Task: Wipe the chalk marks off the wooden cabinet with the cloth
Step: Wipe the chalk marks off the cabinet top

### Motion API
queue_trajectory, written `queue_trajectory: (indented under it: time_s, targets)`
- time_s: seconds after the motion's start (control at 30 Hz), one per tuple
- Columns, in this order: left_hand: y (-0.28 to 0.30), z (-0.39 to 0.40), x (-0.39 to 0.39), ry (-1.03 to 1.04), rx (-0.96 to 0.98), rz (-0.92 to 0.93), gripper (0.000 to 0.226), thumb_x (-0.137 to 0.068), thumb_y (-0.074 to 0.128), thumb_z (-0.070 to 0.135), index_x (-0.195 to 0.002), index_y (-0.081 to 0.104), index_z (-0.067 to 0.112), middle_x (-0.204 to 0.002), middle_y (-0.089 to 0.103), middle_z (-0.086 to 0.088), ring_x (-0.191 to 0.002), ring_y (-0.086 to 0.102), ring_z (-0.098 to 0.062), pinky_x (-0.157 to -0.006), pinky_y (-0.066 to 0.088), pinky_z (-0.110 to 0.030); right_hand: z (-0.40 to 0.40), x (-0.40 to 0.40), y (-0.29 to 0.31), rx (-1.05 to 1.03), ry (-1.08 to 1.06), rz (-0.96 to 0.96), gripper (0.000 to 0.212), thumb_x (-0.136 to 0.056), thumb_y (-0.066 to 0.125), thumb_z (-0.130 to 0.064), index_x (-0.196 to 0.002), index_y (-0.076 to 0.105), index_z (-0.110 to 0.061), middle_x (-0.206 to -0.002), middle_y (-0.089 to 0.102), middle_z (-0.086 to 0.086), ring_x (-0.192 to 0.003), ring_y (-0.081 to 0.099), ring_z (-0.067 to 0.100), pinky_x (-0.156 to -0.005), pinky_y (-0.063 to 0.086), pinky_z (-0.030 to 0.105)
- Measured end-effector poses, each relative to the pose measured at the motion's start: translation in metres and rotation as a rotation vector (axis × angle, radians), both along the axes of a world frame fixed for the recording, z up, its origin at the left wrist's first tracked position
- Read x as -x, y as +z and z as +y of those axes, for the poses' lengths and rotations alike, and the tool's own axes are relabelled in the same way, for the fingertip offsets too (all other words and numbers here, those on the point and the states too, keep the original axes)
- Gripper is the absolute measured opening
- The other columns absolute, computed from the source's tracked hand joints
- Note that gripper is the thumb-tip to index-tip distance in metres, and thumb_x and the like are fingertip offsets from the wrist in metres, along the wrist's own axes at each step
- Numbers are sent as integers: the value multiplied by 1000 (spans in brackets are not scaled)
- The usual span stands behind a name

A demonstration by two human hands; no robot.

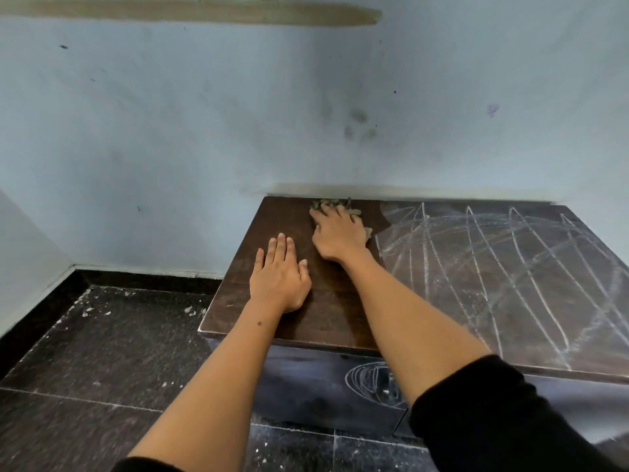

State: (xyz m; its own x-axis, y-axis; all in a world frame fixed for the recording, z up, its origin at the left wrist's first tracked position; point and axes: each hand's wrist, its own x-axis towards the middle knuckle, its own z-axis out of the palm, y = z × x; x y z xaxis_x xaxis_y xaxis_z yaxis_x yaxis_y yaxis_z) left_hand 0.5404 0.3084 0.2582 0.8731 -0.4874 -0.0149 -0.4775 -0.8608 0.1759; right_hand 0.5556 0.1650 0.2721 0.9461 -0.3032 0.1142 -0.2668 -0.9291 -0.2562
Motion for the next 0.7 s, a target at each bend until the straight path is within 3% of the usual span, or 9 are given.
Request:
queue_trajectory:
  time_s: [0.17, 0.37, 0.7]
  targets:
    - [6, -36, 14, -76, 79, -18, 59, -101, 19, 33, -150, 2, 5, -159, -4, -13, -146, -7, -23, -116, -7, -37, -15, 9, 0, 11, 4, 24, 49, -97, 28, -33, -146, 29, -33, -156, 21, -4, -144, 14, 21, -113, 14, 47]
    - [-9, -43, 15, -68, 75, -54, 59, -100, 16, 37, -150, 6, 7, -159, 0, -10, -146, -3, -21, -117, -4, -36, -55, 5, 1, -61, -157, 40, 51, -98, 26, -33, -149, 22, -30, -158, 13, -1, -146, 3, 23, -116, 4, 48]
    - [-8, -45, 16, -62, 61, -60, 59, -100, 14, 37, -151, 3, 8, -159, -3, -8, -146, -5, -20, -117, -4, -35, -54, 23, 5, -97, -201, 52, 52, -99, 27, -29, -150, 21, -23, -158, 13, 3, -145, 5, 24, -116, 12, 47]
